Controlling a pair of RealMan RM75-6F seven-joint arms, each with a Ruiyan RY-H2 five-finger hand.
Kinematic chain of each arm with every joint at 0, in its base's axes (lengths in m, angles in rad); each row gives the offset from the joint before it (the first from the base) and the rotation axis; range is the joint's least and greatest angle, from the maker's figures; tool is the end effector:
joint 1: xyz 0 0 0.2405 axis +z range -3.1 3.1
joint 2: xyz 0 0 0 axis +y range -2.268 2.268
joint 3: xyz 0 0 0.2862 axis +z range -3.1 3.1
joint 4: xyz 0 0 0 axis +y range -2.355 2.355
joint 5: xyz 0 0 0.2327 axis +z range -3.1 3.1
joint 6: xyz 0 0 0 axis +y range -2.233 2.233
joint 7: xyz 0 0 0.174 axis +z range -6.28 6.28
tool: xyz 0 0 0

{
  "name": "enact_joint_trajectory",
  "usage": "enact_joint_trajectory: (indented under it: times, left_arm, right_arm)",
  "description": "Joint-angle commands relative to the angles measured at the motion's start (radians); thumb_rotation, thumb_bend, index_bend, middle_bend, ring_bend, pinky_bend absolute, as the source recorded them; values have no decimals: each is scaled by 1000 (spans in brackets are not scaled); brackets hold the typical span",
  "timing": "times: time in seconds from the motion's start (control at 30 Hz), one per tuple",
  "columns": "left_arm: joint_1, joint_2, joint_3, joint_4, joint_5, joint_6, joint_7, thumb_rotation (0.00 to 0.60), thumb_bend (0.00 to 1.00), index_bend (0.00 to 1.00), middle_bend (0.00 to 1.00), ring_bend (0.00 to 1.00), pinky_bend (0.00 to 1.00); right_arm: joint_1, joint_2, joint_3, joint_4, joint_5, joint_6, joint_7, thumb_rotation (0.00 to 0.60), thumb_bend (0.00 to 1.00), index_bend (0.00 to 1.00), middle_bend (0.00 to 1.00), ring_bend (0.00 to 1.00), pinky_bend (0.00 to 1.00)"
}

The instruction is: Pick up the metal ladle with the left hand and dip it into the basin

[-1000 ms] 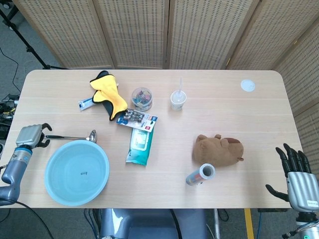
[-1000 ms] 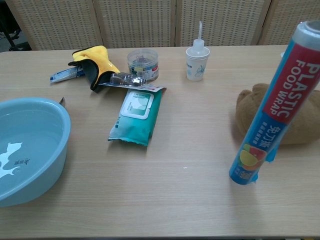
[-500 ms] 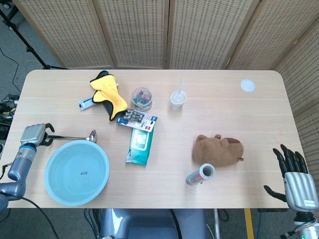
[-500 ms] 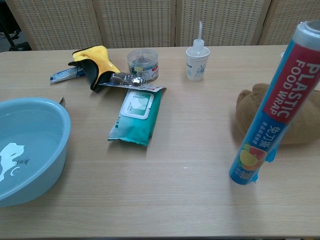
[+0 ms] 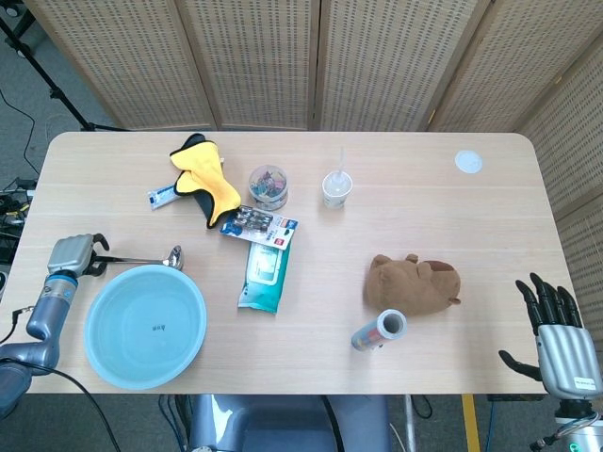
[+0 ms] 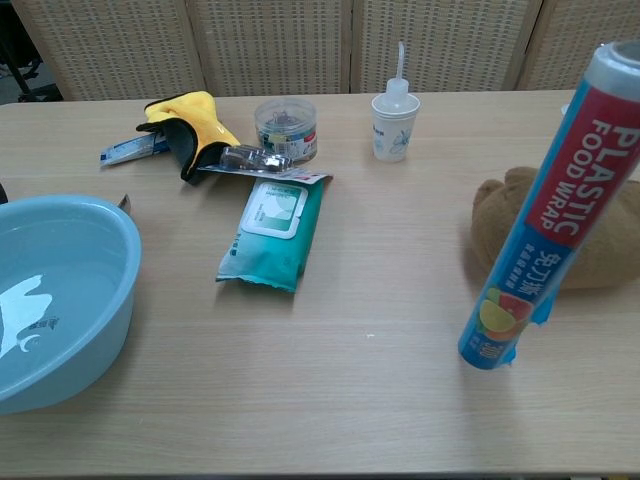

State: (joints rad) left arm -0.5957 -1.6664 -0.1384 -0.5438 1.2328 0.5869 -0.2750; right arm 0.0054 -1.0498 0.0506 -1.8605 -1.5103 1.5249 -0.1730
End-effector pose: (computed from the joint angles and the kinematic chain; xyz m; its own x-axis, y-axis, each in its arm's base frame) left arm -0.4400 0.4350 0.0276 0.4037 0.4028 0.8214 0.8501 0.1667 -0.4995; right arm -0.3081 -0.1868 0.1590 0.3910 -0.0032 0.9204 -0.9196 0.0408 0.3908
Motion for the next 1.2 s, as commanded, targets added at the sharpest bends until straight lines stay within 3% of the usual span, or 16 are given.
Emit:
enact_joint_trajectory:
  times: [0.03,0.7,0.93,1.07,1.2]
  left_arm:
    - [-1,-7,5,7,8,-2,-4,600,364,437,961,969,947]
    - [0,-25,-1,-16,18,13,12,600,365,465,961,969,947]
    - [3,-33,-12,-11,-1,8,35,600,372,553,961,969,947]
    - [6,-28,-17,-22,3,32,24,600,476,683,961,969,947]
    - [11,-10,-21,-42,13,69,12,600,548,746,961,969,947]
  right_arm:
    - [1,0,0,-1,4,-3,2,600,0,0,0,0,0]
    - [-1,14,-4,-11,-2,0,20,600,0,0,0,0,0]
    - [-1,21,-4,-13,-3,2,30,600,0,0,0,0,0]
    - [-1,22,-4,-14,-3,3,33,600,0,0,0,0,0]
    - [-1,23,-5,-15,-3,2,35,600,0,0,0,0,0]
